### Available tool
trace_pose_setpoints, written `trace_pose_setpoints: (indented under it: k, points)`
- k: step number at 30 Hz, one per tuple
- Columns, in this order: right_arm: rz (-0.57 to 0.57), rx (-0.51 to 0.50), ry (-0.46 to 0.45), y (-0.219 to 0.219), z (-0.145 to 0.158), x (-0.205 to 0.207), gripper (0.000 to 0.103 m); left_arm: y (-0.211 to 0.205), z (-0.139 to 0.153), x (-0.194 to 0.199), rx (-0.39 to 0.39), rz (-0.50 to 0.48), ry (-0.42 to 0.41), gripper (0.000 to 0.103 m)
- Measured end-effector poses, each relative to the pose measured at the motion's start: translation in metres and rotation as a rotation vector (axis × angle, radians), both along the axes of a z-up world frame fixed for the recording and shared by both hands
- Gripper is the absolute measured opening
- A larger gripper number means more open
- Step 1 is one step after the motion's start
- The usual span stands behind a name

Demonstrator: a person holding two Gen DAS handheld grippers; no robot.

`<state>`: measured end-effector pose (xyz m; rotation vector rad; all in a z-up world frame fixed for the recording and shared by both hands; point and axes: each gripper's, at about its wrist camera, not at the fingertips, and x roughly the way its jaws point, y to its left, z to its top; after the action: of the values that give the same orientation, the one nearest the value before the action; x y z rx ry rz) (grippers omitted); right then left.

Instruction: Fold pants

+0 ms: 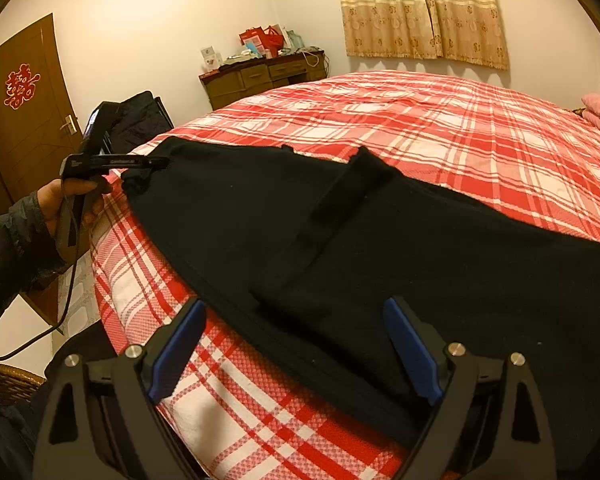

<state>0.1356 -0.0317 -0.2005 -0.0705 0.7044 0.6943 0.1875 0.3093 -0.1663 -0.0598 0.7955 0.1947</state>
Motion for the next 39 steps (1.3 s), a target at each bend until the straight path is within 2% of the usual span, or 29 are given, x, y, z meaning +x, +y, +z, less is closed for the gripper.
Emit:
trace_pose_setpoints:
  k: [3,4,6,7,11,13,15,16,17,24,30,39]
  points:
    - [-0.001,-0.002,-0.003,0.0,0.0,0.0,0.093,0.003,0.001,0.004,-0.026,-0.008,-0.001,0.089]
    - [-0.001,-0.001,-0.002,0.0,0.0,0.0,0.093,0.003,0.002,0.006,-0.033,-0.008,-0.001,0.085]
    - [0.0,0.0,-0.001,-0.001,0.0,0.0,0.093,-0.001,0.004,0.008,-0.045,-0.031,-0.001,0.069]
    - [0.0,0.001,0.0,-0.001,0.0,0.0,0.093,-0.002,0.006,0.008,-0.058,-0.052,0.002,0.057]
    - [0.0,0.001,-0.001,0.0,0.0,0.0,0.093,-0.007,0.006,0.01,-0.044,-0.067,0.024,0.055]
    - [0.0,-0.002,-0.002,0.0,0.0,0.0,0.093,-0.005,0.007,0.009,-0.066,-0.063,0.024,0.053]
    - [-0.001,0.002,-0.001,-0.001,0.0,0.0,0.093,-0.002,0.008,0.006,-0.094,-0.069,0.021,0.036]
    - [-0.002,0.003,0.0,0.0,0.0,0.0,0.093,0.0,0.01,0.004,-0.133,-0.078,0.018,0.024]
    - [-0.001,0.004,0.0,0.0,0.0,-0.001,0.093,0.002,0.011,0.001,-0.18,-0.074,0.015,0.023]
    - [-0.008,0.018,0.01,-0.003,0.003,-0.001,0.093,-0.004,0.032,-0.018,-0.27,-0.057,-0.034,0.022]
    - [-0.066,0.021,0.027,-0.022,0.016,0.001,0.093,-0.015,0.057,-0.027,-0.37,-0.052,-0.056,0.022]
    - [-0.201,0.074,0.022,-0.072,0.039,0.006,0.093,-0.074,0.114,-0.038,-0.411,-0.172,-0.149,0.021]
